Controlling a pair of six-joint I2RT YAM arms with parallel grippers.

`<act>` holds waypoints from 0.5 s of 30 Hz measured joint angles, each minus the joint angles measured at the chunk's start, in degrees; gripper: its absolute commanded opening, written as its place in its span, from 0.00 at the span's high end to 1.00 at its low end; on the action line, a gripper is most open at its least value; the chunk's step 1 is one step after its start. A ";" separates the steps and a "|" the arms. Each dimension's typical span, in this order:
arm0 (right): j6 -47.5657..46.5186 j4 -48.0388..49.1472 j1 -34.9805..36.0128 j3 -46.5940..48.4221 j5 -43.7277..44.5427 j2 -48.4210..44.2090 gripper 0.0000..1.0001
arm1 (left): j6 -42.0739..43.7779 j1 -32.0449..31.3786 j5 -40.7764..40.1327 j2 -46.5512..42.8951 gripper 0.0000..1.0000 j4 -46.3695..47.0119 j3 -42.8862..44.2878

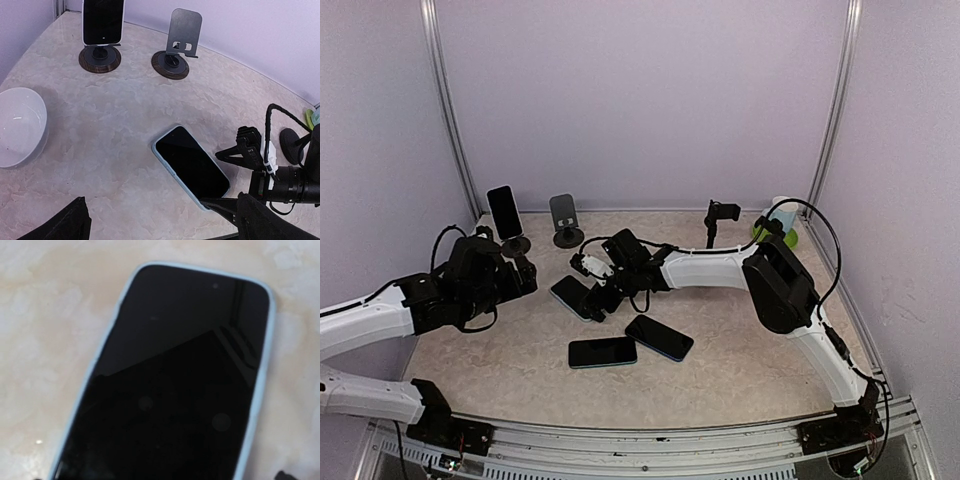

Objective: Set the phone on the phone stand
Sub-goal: Pick up the phone at the center of the board.

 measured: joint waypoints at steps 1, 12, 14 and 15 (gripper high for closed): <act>0.46 -0.04 0.02 0.00 -0.13 0.00 0.00 | 0.00 -0.09 -0.02 0.13 0.01 0.09 0.00; 7.63 -1.16 0.63 -0.02 -0.94 -0.59 0.00 | -0.11 -0.79 -0.15 2.89 0.01 1.81 0.02; 9.05 -1.51 0.72 -0.02 -1.11 -0.74 0.00 | -0.11 -1.09 -0.17 3.58 0.01 1.86 0.07; 9.66 -1.57 0.74 -0.02 -1.03 -0.79 0.00 | -0.11 -1.16 -0.26 3.76 0.01 1.84 0.07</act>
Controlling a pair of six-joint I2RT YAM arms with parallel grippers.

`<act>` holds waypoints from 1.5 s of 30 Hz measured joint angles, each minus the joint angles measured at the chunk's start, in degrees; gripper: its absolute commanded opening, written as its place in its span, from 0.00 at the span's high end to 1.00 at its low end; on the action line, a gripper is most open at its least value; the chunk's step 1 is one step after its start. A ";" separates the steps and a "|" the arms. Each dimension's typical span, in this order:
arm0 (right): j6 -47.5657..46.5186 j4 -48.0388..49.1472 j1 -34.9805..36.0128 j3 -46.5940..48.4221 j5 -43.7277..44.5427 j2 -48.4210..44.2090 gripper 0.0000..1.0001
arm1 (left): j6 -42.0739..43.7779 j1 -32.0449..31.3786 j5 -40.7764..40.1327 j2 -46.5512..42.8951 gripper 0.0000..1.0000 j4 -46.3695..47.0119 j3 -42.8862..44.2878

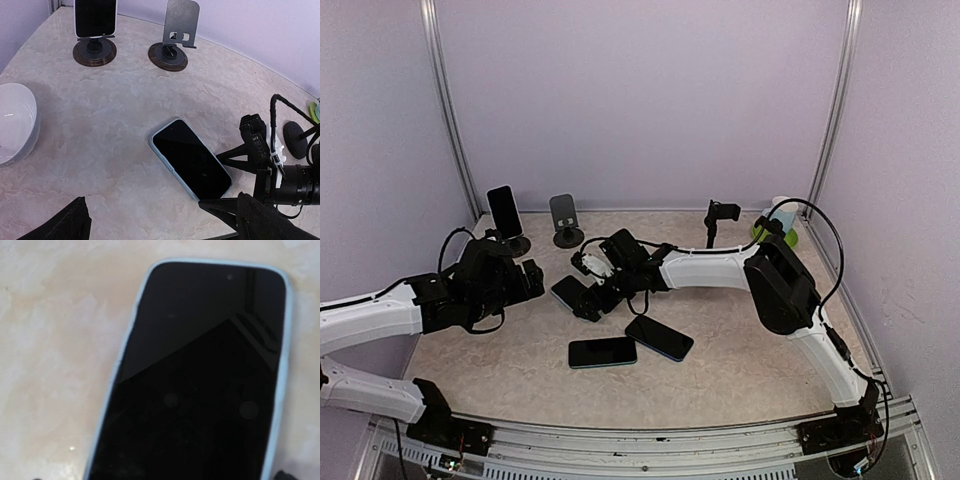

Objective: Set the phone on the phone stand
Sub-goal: Pick up the phone at the center of the board.

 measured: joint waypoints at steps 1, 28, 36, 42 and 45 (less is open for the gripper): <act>0.42 -0.02 0.04 0.00 0.22 -0.04 0.00 | 0.00 -0.17 -0.07 0.04 0.01 0.00 0.00; 0.37 -2.69 4.83 0.04 17.18 -0.17 0.14 | -1.14 -0.50 -0.74 -0.15 0.01 -0.02 0.00; 0.22 -2.93 4.85 0.04 18.08 -0.17 0.33 | -1.46 -0.50 -0.83 -0.15 0.01 -0.04 0.02; -0.61 -1.22 4.94 -1.18 18.27 -0.44 0.41 | -2.23 -0.55 -1.18 -0.09 0.01 -0.50 0.15; -1.51 5.11 5.16 -6.60 19.26 -2.47 0.42 | -2.62 -0.55 -1.11 0.63 0.01 -1.29 1.16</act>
